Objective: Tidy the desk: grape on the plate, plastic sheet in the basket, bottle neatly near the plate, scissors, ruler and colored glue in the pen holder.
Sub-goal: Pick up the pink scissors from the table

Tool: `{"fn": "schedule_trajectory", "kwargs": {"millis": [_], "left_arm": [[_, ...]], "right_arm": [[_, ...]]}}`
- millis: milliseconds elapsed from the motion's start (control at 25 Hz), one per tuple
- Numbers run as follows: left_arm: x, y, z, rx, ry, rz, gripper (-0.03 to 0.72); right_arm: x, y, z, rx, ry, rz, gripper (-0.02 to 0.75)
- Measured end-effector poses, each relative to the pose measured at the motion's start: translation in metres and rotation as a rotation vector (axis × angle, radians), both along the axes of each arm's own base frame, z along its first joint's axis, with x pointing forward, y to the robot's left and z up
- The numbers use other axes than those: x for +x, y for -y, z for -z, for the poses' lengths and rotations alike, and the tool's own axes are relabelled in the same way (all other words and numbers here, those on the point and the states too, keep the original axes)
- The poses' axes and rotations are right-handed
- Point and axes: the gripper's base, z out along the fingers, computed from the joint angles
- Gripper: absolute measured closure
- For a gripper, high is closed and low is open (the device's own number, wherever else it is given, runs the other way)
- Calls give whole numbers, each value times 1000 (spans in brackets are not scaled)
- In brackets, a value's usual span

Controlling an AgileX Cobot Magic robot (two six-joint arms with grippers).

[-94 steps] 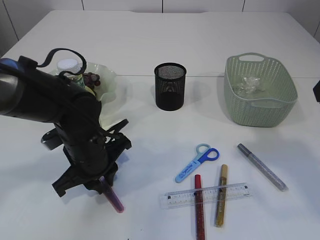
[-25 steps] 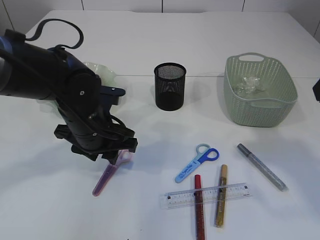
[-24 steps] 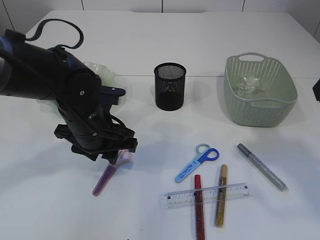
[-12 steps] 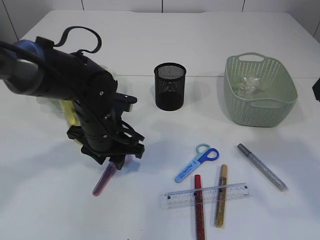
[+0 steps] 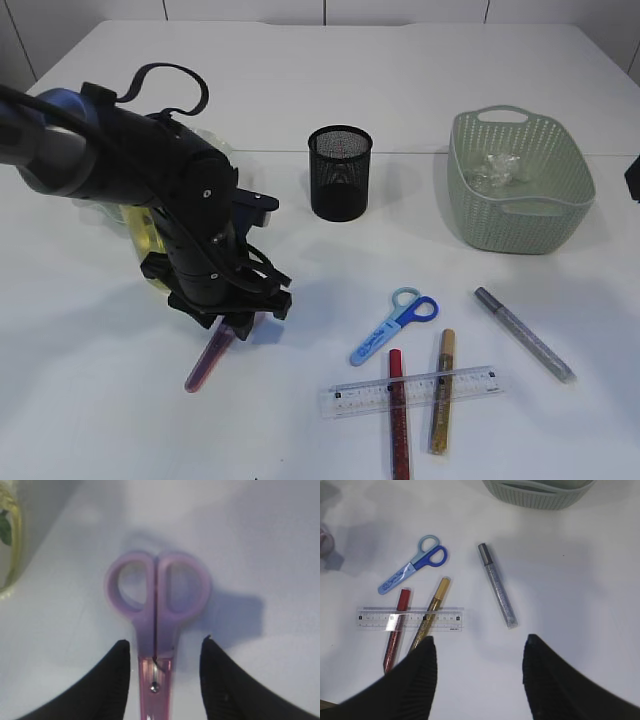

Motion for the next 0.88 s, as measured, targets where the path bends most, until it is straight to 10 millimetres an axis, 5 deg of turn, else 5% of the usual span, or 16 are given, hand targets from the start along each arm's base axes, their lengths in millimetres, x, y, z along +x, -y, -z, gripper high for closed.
{"fn": "schedule_trajectory", "kwargs": {"millis": [880], "left_arm": [[4, -2, 13, 7, -7, 0, 349]], "right_arm": [[0, 0, 0, 0, 1, 0, 301]]}}
